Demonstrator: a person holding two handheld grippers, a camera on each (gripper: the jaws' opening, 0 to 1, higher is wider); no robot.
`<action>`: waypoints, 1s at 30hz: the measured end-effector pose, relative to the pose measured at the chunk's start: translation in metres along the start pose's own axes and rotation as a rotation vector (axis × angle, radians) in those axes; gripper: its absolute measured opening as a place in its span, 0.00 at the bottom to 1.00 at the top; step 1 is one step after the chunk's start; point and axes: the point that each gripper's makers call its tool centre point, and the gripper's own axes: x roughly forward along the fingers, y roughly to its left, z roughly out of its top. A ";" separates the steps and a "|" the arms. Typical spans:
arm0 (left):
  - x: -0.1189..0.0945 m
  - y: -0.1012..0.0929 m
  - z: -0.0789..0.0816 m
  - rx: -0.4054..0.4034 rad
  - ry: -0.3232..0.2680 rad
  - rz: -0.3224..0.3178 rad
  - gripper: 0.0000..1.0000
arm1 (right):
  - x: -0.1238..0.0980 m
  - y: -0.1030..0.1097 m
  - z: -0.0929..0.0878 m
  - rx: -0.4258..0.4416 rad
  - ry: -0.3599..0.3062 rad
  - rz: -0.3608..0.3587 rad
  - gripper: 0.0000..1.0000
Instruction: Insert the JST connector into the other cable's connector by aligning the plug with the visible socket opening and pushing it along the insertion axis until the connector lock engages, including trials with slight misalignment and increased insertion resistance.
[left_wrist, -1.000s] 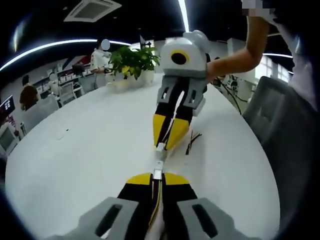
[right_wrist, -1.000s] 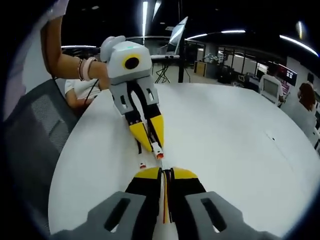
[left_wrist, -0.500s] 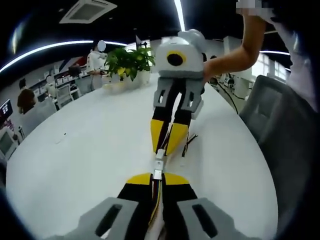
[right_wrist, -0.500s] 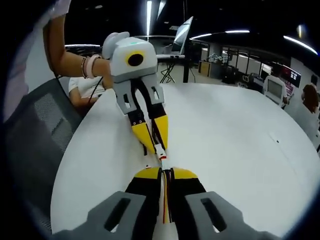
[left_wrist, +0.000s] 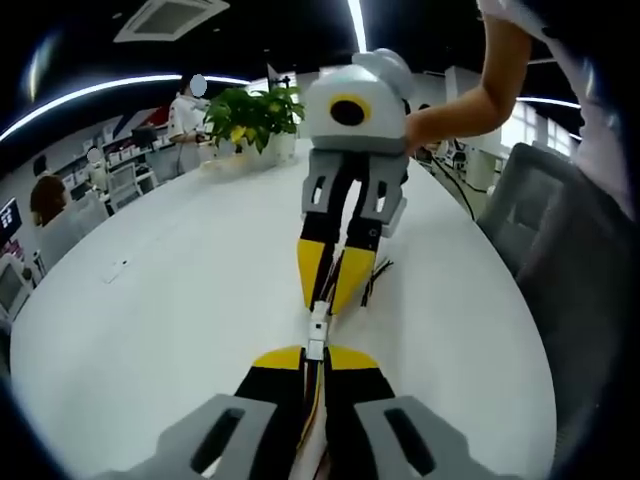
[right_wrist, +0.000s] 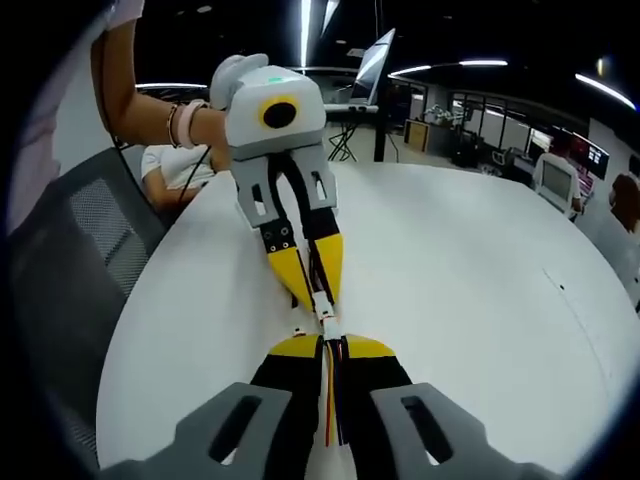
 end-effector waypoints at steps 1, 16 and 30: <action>0.000 0.000 0.000 -0.003 -0.001 -0.001 0.00 | 0.000 0.000 0.000 0.001 0.000 0.000 0.04; 0.004 -0.002 -0.002 -0.037 0.019 -0.008 0.00 | 0.001 0.003 -0.004 -0.058 0.038 0.006 0.03; 0.002 -0.007 -0.005 -0.015 0.053 -0.025 0.00 | 0.005 0.008 -0.006 -0.128 0.091 0.041 0.03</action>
